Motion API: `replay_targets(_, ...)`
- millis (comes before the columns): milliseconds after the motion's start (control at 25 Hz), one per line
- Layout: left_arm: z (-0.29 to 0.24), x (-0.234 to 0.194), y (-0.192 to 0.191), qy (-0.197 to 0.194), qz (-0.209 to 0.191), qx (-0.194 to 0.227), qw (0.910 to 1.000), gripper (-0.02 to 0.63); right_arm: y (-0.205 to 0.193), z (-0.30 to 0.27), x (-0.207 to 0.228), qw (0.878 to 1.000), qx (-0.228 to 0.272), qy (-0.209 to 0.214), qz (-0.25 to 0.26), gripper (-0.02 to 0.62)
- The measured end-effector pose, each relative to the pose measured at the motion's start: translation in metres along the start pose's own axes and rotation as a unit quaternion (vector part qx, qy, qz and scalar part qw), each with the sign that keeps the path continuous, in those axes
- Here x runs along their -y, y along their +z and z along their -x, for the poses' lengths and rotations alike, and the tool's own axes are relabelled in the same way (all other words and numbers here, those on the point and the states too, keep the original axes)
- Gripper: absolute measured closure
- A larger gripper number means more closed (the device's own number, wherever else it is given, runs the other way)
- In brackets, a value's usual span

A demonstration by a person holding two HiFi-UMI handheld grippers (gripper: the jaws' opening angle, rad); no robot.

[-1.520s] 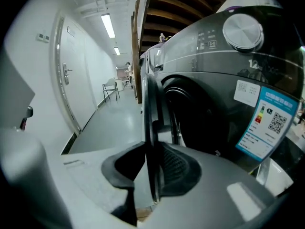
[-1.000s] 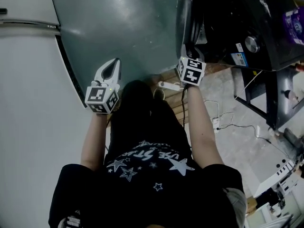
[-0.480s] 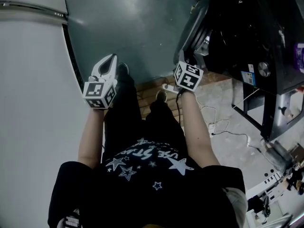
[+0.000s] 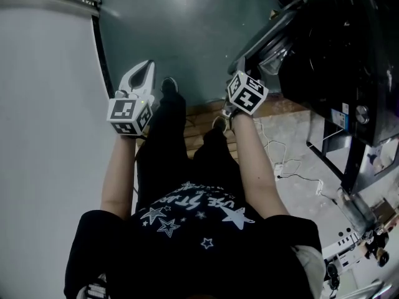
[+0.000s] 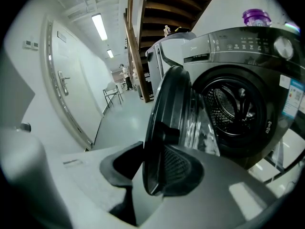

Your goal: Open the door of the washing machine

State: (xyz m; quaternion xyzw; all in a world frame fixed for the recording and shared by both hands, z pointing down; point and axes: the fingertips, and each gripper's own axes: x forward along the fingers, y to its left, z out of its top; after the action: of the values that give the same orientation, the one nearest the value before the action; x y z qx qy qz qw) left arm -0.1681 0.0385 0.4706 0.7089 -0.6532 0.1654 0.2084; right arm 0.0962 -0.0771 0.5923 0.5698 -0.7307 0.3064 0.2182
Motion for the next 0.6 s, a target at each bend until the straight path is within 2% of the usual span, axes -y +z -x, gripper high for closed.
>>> replay_targets(160,-0.013,-0.045,0.01,-0.006,0.009,0.001,0.9999,0.595,0.005,-0.015,-0.032,1.0,-0.004,-0.015,-0.01,0.465)
replay_targets(320,-0.035,-0.093,0.025,-0.021,-0.006,0.002,0.9998,0.595,0.017,-0.036,-0.062,0.999,-0.005,-0.041,-0.023,0.465)
replay_targets(440,-0.048,-0.124,0.032,-0.045,-0.034,-0.012,0.9983,0.595,0.025,-0.052,-0.082,0.997,-0.014,-0.066,-0.047,0.466)
replay_targets(600,-0.056,-0.164,0.044,-0.078,-0.028,-0.04,0.9958,0.595,0.035,-0.07,-0.103,0.99,-0.038,-0.111,-0.079,0.474)
